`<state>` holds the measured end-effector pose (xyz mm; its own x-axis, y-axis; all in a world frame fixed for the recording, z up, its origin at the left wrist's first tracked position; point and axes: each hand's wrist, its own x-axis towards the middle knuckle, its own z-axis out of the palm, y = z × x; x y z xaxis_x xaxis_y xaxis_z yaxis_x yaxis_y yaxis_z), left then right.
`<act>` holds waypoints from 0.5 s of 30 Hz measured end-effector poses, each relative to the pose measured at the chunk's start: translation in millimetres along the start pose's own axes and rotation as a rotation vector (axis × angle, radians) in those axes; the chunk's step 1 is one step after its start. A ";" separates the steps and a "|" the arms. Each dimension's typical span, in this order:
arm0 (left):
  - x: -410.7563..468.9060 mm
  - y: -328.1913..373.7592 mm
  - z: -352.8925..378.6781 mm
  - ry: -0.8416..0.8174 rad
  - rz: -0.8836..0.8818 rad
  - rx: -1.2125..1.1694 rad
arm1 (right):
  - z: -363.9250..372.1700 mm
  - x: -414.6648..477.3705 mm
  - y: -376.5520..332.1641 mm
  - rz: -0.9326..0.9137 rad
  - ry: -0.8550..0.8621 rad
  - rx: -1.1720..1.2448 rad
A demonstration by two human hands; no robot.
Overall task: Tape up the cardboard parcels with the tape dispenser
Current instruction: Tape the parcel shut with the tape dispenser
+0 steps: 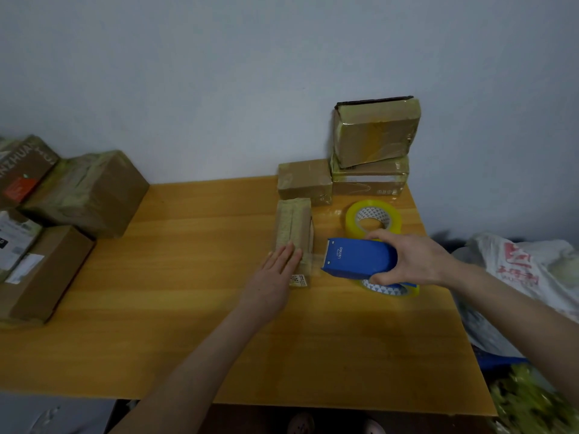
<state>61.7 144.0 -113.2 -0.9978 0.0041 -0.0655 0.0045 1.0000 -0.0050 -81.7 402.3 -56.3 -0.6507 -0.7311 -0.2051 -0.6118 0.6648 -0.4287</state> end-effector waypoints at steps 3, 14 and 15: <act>0.2 -1.6 0.8 -0.001 0.012 -0.011 | 0.5 -4.3 3.6 0.016 -0.011 0.019; -0.7 -2.2 1.4 -0.006 0.023 -0.049 | 4.9 -3.5 4.8 0.045 -0.064 -0.017; -0.4 -2.8 1.4 -0.007 0.024 -0.056 | 5.9 -1.9 3.7 0.049 -0.072 -0.037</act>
<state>62.1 141.3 -114.6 -0.9970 0.0287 -0.0717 0.0250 0.9983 0.0524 -80.1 405.2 -62.8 -0.6473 -0.7055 -0.2885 -0.5969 0.7046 -0.3837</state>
